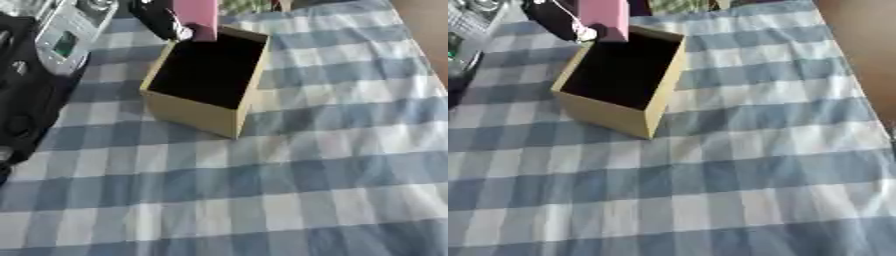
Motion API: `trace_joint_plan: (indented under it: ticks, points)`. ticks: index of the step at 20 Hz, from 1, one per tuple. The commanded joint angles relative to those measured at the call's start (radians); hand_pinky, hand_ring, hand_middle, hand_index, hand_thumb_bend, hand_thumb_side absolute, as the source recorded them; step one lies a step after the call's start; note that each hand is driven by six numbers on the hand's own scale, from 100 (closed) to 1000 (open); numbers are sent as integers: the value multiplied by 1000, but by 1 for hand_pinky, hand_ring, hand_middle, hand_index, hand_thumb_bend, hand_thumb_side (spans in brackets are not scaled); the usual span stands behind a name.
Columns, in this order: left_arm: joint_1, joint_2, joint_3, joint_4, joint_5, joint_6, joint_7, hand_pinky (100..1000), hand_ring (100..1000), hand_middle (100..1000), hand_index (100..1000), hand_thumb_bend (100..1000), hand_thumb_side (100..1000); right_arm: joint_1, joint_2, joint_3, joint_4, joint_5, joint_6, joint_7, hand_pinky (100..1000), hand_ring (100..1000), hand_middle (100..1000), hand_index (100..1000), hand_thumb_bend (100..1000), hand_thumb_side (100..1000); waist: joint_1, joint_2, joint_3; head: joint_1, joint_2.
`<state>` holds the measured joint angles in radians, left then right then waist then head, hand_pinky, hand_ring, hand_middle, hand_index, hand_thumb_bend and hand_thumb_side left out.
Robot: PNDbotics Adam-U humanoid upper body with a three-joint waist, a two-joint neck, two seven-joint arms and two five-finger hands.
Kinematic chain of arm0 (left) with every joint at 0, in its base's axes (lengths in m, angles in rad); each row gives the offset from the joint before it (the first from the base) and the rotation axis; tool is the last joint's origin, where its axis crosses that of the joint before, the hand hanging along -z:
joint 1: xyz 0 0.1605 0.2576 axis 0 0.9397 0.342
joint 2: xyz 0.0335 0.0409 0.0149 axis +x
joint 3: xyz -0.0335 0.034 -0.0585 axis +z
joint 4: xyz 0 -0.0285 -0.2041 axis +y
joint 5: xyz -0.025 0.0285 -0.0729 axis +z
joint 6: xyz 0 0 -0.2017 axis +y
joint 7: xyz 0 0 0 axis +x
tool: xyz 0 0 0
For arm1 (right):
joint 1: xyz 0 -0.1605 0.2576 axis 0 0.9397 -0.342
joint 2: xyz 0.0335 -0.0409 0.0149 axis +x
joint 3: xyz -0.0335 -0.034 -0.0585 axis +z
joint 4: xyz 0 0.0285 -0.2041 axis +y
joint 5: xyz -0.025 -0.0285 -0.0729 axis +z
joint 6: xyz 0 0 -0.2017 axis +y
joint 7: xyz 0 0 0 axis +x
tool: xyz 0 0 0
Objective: Pick up objects on the table and place them in the box.
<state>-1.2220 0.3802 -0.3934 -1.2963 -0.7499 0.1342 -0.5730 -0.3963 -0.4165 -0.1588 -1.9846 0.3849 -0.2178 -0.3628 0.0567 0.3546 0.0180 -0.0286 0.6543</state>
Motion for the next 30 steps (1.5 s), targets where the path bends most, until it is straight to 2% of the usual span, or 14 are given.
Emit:
trace_joint_plan:
  ticks: [1, 8, 11, 14, 15, 16, 18, 24, 26, 29, 30]
  points:
    - [-7, -7, -6, 12, 39, 6, 6, 388, 439, 531, 702, 100, 210, -13, -5, -3, -15, -8, 2, -1, 858, 661, 649, 739, 100, 897, -7, -17, -3, 2, 3]
    - [33, -34, -19, 69, 85, 3, 21, 401, 449, 538, 711, 100, 227, -20, 0, -4, -15, -10, 0, -2, 859, 661, 648, 739, 100, 896, -11, -6, -7, -1, 3]
    - [41, -38, -22, 89, 91, -10, 25, 480, 512, 610, 745, 104, 261, -21, 2, -4, -15, -10, 1, -1, 859, 661, 648, 739, 100, 896, -11, -3, -7, -3, 4]
    - [40, -32, -19, 90, 50, -37, 46, 614, 613, 705, 797, 351, 320, -21, 3, -3, -15, -11, 2, 0, 859, 661, 648, 739, 100, 896, -11, -3, -5, -5, 6]
    - [39, -30, -17, 90, 21, -44, 54, 666, 693, 768, 831, 473, 367, -21, 3, -3, -15, -11, 2, 0, 859, 661, 648, 739, 100, 896, -10, -3, -5, -5, 7]
    - [39, -28, -14, 92, -11, -50, 60, 704, 737, 790, 847, 554, 399, -21, 2, -3, -15, -11, 2, 0, 859, 661, 648, 739, 100, 896, -10, -4, -5, -5, 7]
    - [38, -25, -8, 93, -69, -64, 62, 765, 792, 818, 862, 665, 424, -21, 2, -3, -15, -11, 2, 1, 859, 661, 647, 739, 100, 896, -10, -5, -3, -7, 8]
    - [34, -20, 8, 71, -168, -84, 54, 804, 859, 857, 892, 735, 400, -19, 2, -4, -15, -11, 3, 1, 859, 661, 647, 739, 100, 895, -12, -10, 2, -9, 12]
    - [31, -18, 12, 62, -184, -83, 52, 797, 859, 859, 896, 709, 372, -19, 3, -4, -15, -11, 3, 1, 859, 661, 647, 739, 100, 895, -12, -13, 4, -9, 13]
    - [32, -19, 17, 51, -182, -80, 52, 770, 838, 843, 895, 702, 389, -19, 5, -4, -15, -11, 3, 2, 859, 662, 648, 739, 100, 895, -14, -18, 5, -8, 12]
    - [32, -18, 23, 43, -172, -76, 58, 753, 824, 831, 887, 643, 398, -19, 5, -5, -15, -12, 3, 1, 858, 662, 648, 740, 100, 895, -15, -20, 5, -8, 13]
